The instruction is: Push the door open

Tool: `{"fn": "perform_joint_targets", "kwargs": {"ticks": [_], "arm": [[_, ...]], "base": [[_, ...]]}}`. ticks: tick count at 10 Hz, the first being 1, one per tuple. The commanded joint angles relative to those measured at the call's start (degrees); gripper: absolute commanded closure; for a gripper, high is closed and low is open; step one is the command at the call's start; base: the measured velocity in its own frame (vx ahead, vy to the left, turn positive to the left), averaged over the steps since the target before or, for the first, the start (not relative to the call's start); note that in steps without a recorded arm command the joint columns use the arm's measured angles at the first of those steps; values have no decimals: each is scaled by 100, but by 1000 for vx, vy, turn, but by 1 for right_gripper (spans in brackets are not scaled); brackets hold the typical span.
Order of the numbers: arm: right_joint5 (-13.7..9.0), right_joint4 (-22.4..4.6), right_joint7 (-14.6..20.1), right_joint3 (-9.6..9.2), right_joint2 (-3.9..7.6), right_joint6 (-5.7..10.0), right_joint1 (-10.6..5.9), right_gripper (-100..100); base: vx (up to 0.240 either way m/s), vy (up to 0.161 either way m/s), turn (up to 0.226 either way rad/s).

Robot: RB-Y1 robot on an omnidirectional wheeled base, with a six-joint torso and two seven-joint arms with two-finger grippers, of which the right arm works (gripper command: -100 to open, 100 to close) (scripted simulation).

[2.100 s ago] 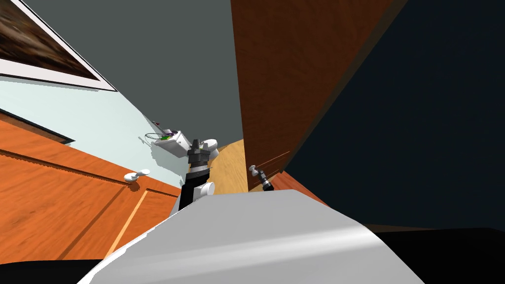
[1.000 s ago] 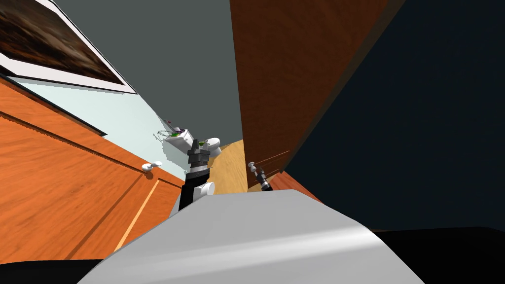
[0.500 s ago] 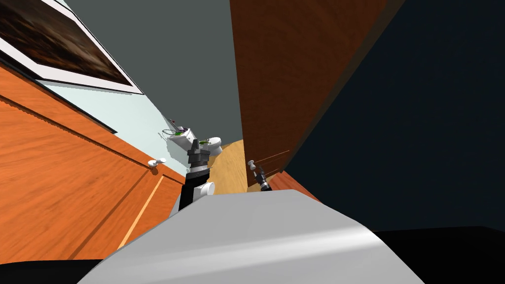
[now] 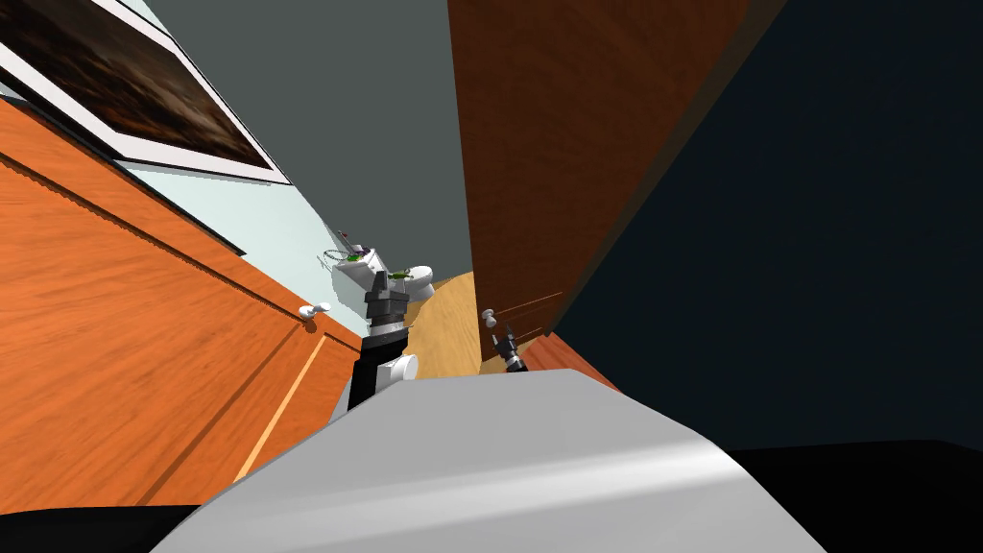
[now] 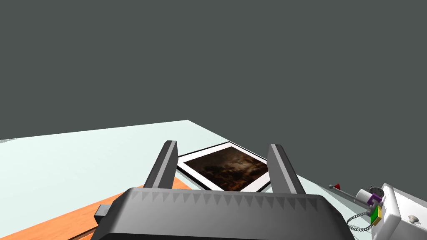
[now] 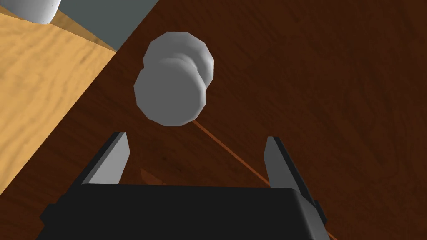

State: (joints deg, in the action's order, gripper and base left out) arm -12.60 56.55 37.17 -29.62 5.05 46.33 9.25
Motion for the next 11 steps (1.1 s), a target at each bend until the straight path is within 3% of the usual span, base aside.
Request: {"fn": "perform_joint_targets", "kwargs": {"ticks": [1, 11], "arm": [[-90, 5, 212, -45, -5, 5, 6, -100], [-1015, 111, 1731, -511, -40, 43, 86, -100]], "base": [[-48, -37, 37], [-46, -23, 43]]}}
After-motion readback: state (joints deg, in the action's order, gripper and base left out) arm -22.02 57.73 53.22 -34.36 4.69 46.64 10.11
